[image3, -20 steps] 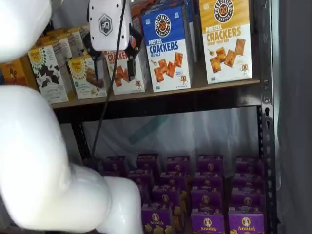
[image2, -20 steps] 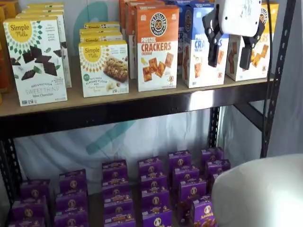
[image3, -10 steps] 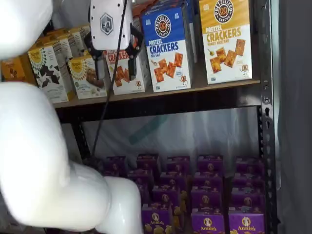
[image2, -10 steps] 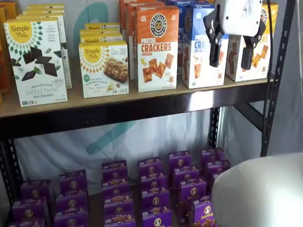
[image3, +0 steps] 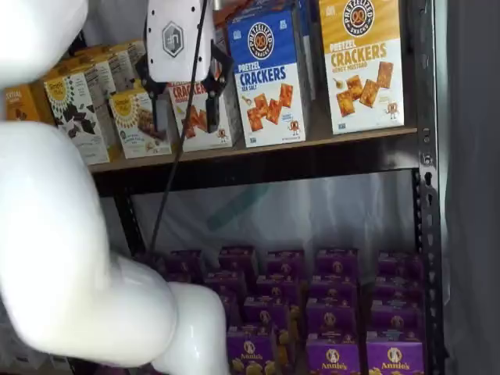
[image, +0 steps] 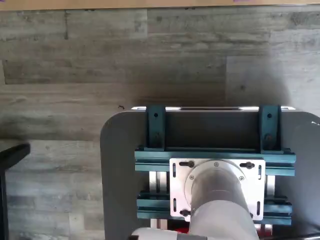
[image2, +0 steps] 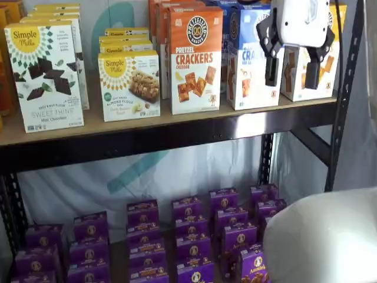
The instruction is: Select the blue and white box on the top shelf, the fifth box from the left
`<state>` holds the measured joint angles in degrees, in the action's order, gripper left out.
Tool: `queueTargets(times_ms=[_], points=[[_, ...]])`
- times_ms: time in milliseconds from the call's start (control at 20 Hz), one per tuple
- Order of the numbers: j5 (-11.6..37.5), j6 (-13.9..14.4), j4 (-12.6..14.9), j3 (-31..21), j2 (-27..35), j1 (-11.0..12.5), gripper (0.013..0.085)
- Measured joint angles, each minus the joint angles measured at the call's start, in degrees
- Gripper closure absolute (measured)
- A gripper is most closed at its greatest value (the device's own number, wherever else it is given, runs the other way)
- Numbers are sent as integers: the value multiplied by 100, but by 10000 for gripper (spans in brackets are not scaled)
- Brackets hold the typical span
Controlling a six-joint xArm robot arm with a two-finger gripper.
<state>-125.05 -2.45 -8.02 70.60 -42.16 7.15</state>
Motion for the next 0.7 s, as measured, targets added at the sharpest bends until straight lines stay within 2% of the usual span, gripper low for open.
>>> queueTargets(times_ms=[350, 500, 700], points=[[38, -21, -2, -67, -57, 18, 130], [264, -81, -100, -190, -208, 109, 130], [530, -105, 49, -306, -354, 18, 130]])
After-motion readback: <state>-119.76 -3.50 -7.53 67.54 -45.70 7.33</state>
